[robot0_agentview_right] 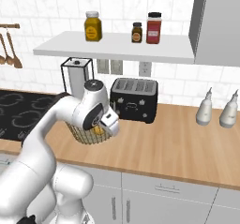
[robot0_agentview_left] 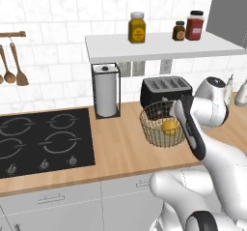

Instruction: Open the cabinet, pick up the bread from the cabinet and place it in the basket. Then move the basket to the dining counter.

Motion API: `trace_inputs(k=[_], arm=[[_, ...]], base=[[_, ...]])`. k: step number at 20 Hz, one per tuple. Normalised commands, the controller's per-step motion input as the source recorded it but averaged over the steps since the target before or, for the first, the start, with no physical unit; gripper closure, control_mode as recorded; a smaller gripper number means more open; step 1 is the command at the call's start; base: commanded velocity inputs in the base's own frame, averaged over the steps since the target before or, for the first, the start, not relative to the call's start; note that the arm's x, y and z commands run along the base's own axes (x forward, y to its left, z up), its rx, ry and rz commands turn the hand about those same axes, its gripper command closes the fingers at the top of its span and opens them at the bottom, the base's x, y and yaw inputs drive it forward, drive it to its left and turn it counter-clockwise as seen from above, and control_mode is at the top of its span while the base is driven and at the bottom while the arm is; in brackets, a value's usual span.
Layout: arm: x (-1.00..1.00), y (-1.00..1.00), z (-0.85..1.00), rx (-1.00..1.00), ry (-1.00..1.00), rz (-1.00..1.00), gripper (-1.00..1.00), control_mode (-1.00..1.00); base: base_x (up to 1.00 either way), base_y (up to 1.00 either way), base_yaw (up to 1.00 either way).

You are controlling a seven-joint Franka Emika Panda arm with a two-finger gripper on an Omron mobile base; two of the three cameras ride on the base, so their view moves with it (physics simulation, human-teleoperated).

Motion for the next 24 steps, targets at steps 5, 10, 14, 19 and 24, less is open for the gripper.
trace_inputs(k=[5, 10, 14, 19, 24], arm=[[-0.36, -0.03, 0.95, 0.15, 0.00, -0.01, 1.00, -1.00], [-0.47, -0.05, 0.74, 0.23, 0.00, 0.00, 1.00, -1.00], [-0.51, -0.08, 0.28, 0.03, -0.05, 0.05, 1.00, -1.00], [-0.40, 0.00, 0.30, 0.04, -0.09, 0.11, 1.00, -1.00], [-0.53, 0.00, 0.34, 0.04, -0.11, 0.11, 1.00, -1.00]], base=[[0.00, 0.00, 0.00], [0.00, 0.00, 0.00], [0.00, 0.00, 0.00], [0.00, 0.00, 0.00], [0.00, 0.00, 0.00]])
